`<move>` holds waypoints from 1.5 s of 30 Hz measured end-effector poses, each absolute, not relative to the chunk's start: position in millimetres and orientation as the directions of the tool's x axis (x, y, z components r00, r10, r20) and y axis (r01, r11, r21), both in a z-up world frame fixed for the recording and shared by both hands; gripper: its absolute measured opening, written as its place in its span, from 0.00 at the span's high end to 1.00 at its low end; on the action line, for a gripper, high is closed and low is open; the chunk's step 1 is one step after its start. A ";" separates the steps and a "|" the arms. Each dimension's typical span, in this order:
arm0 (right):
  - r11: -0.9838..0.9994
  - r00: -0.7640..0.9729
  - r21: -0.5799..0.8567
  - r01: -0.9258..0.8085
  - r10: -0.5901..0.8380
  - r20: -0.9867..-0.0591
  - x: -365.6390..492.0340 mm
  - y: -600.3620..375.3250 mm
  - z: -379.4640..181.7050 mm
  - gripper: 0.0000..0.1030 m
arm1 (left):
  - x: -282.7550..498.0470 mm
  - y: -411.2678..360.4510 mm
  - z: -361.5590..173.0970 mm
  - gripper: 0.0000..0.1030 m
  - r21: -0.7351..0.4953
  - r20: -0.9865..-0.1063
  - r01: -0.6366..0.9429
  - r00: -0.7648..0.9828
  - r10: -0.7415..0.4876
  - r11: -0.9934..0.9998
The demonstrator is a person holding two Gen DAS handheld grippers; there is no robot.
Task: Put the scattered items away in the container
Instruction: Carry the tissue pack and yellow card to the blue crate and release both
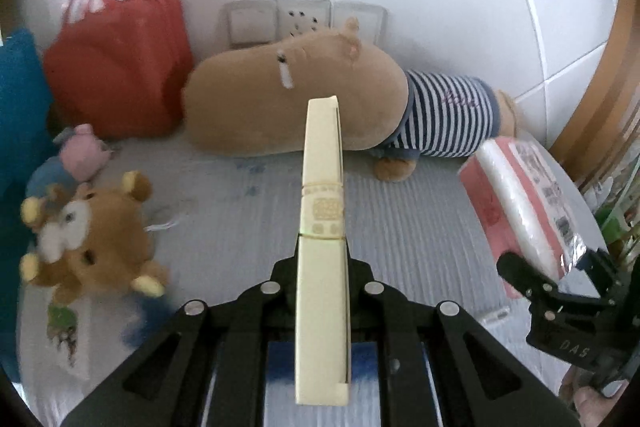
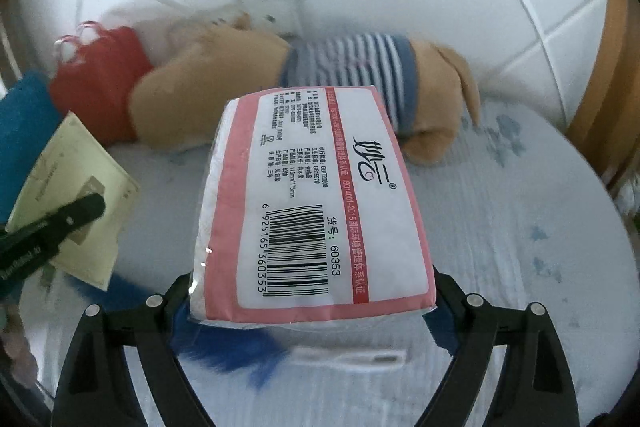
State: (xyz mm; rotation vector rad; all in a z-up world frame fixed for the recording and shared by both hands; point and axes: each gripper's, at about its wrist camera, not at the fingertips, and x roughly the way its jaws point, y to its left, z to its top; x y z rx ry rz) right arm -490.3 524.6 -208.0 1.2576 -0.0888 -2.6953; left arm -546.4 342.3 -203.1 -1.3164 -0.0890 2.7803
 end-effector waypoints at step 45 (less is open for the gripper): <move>-0.745 -0.677 0.058 0.665 -0.633 -0.375 -280.0 44.7 42.8 0.12 | -193.7 -195.7 88.1 0.90 0.070 -0.370 0.516 -0.782 -0.502 -0.854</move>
